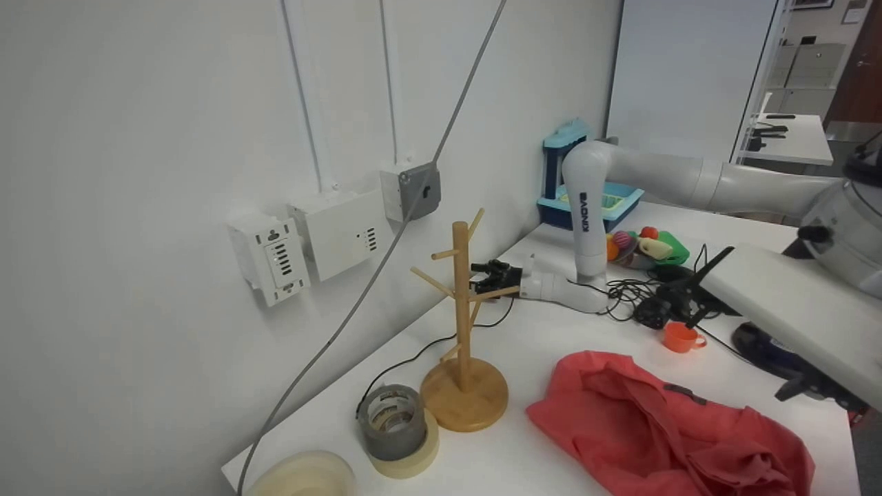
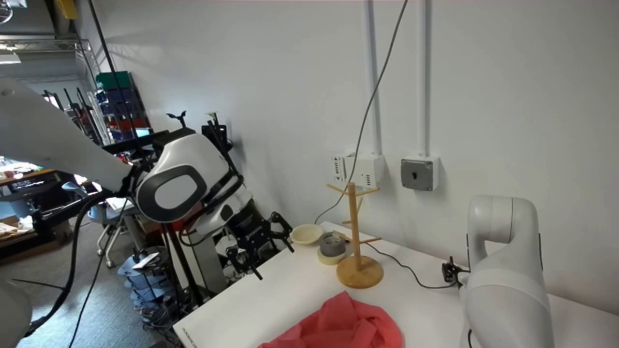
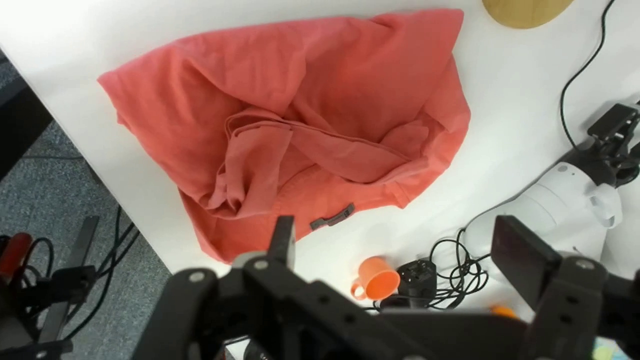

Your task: Fold the pink object from the left end

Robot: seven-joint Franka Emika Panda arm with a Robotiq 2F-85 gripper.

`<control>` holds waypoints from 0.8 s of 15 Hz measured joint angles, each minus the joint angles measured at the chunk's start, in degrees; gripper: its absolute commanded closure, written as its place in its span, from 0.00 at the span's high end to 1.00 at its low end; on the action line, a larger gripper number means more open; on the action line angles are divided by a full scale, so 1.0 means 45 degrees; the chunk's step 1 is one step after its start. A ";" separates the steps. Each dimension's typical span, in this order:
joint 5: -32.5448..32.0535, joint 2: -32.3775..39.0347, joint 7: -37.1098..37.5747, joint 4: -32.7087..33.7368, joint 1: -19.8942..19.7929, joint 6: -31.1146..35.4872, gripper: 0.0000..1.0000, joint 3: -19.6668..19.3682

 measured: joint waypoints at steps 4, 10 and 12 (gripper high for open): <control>-0.0157 -0.0101 -0.2680 0.0055 -0.2000 0.0039 1.00 0.1721; -0.0657 -0.0191 -0.7287 0.0252 -0.4833 0.0046 1.00 0.3167; -0.0657 -0.0193 -0.7865 0.0370 -0.5236 0.0047 1.00 0.3423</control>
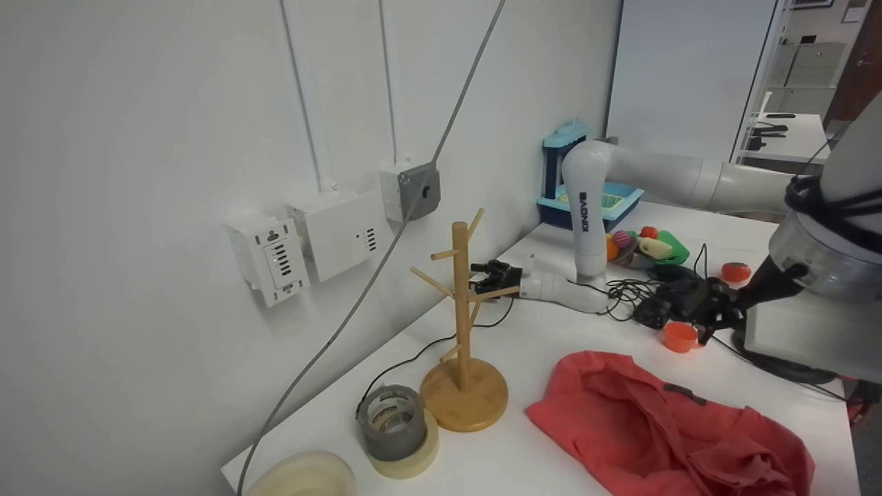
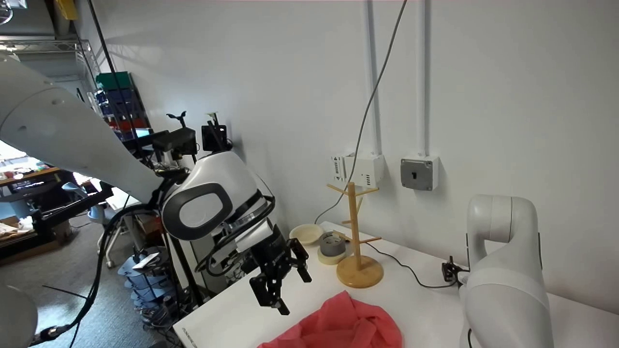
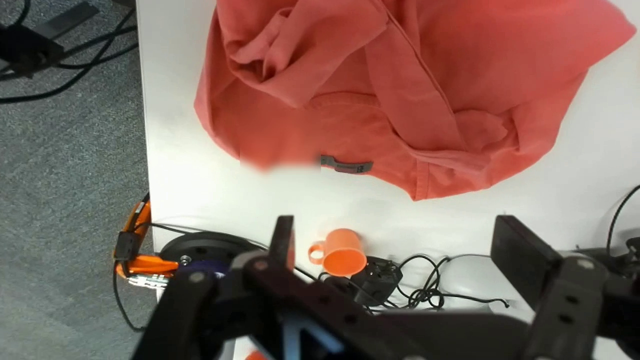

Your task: Fold the pink object from the left end

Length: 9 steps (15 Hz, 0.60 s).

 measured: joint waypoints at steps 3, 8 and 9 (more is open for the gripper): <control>0.0000 -0.0001 -0.0111 0.0070 -0.0048 0.0000 1.00 0.0082; -0.0266 0.0011 -0.0559 0.0044 -0.0038 -0.0083 1.00 0.0089; -0.0455 -0.0070 -0.1037 0.0018 -0.0035 -0.0083 1.00 0.0084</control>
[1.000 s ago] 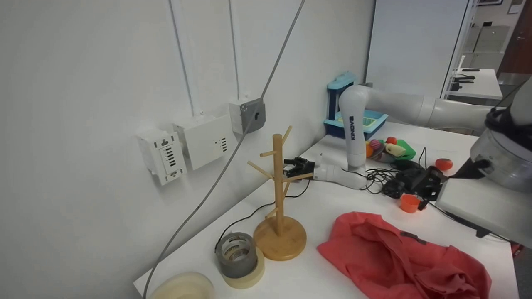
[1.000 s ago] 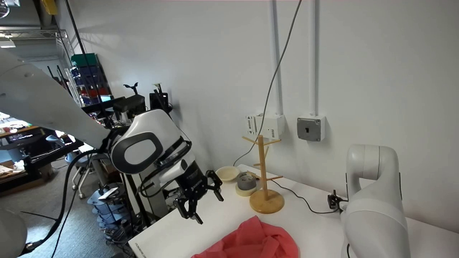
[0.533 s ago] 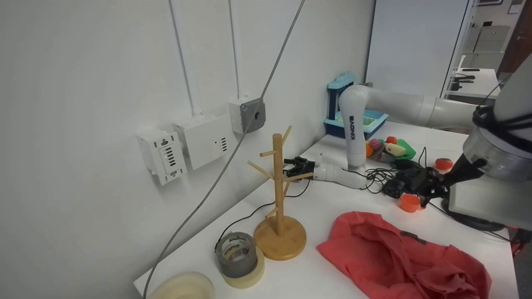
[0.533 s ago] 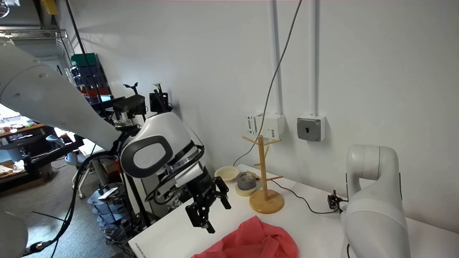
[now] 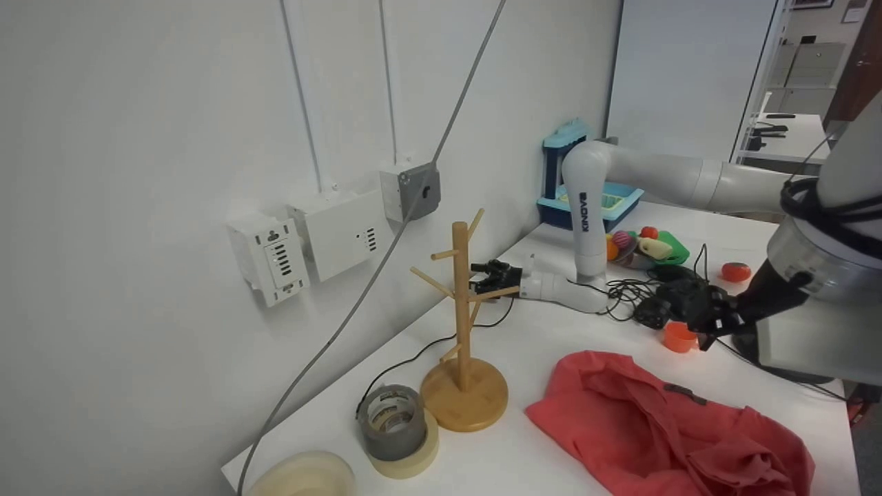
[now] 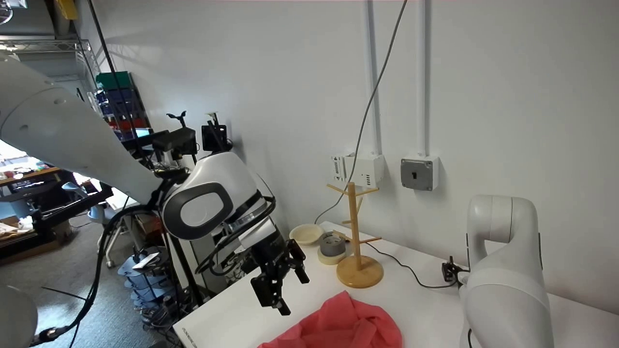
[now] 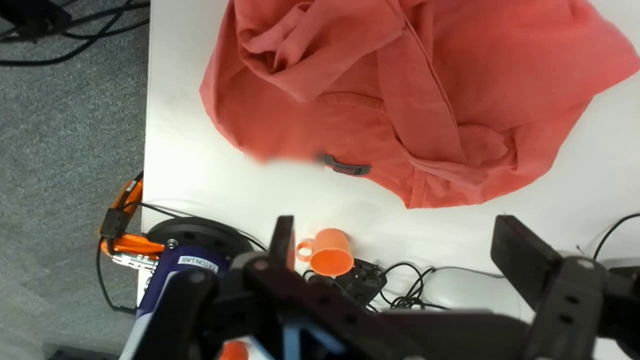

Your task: Fold the pink object from the left end

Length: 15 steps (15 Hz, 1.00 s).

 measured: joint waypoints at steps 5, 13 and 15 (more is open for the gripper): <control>-0.0550 -0.0858 -0.2522 -0.0507 0.0005 0.0925 1.00 0.0000; -0.1188 -0.2599 -0.5577 -0.1253 -0.0475 0.2106 1.00 0.0210; -0.1188 -0.2723 -0.5696 -0.1251 -0.0497 0.2101 1.00 0.0214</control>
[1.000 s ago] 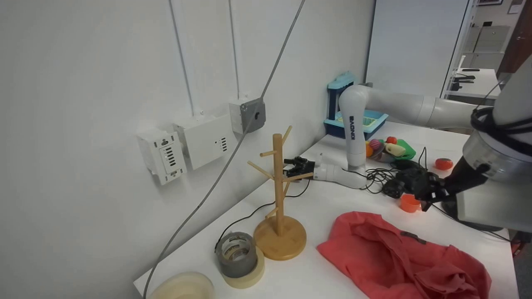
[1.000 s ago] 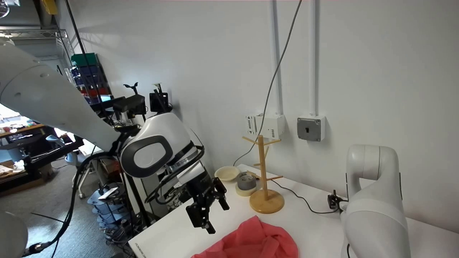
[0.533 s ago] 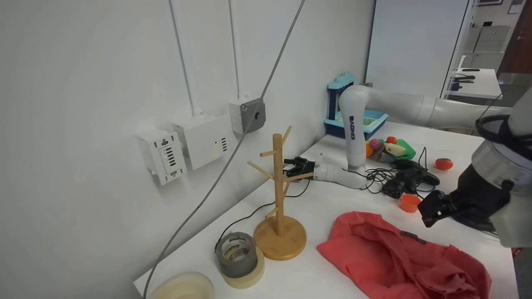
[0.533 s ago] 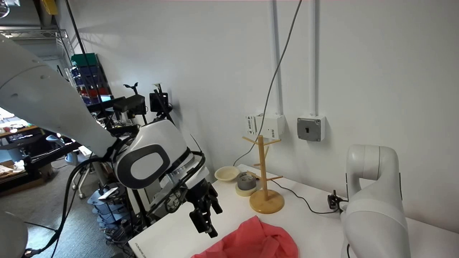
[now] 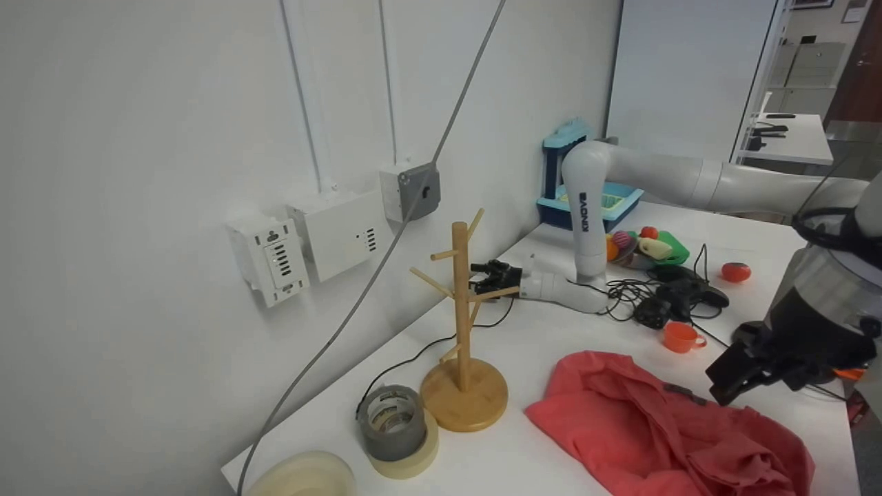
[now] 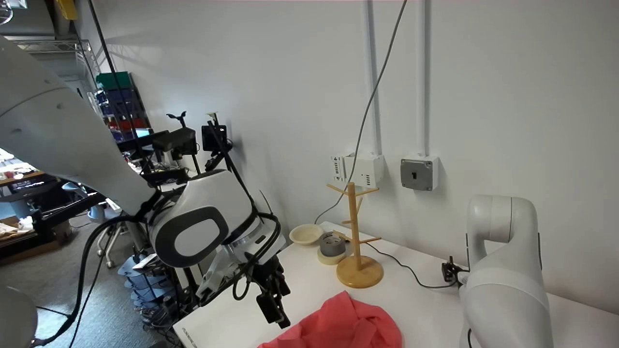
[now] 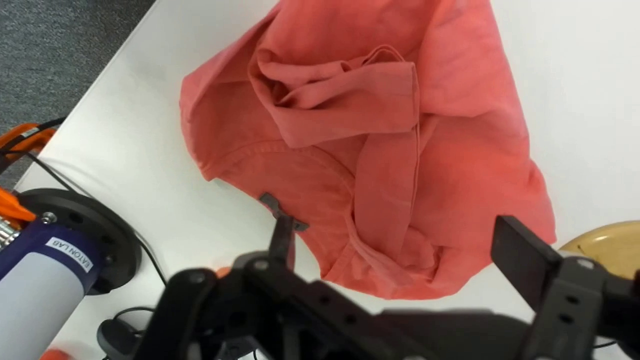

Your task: Fold the pink object from the left end

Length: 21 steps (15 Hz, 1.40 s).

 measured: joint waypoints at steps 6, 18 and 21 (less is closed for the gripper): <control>-0.0720 -0.0251 -0.1988 -0.0147 -0.0800 -0.0101 1.00 0.0741; -0.1243 -0.0446 -0.4564 -0.0283 -0.4047 0.0322 1.00 0.3759; -0.1243 -0.0446 -0.4563 -0.0282 -0.4044 0.0322 1.00 0.3752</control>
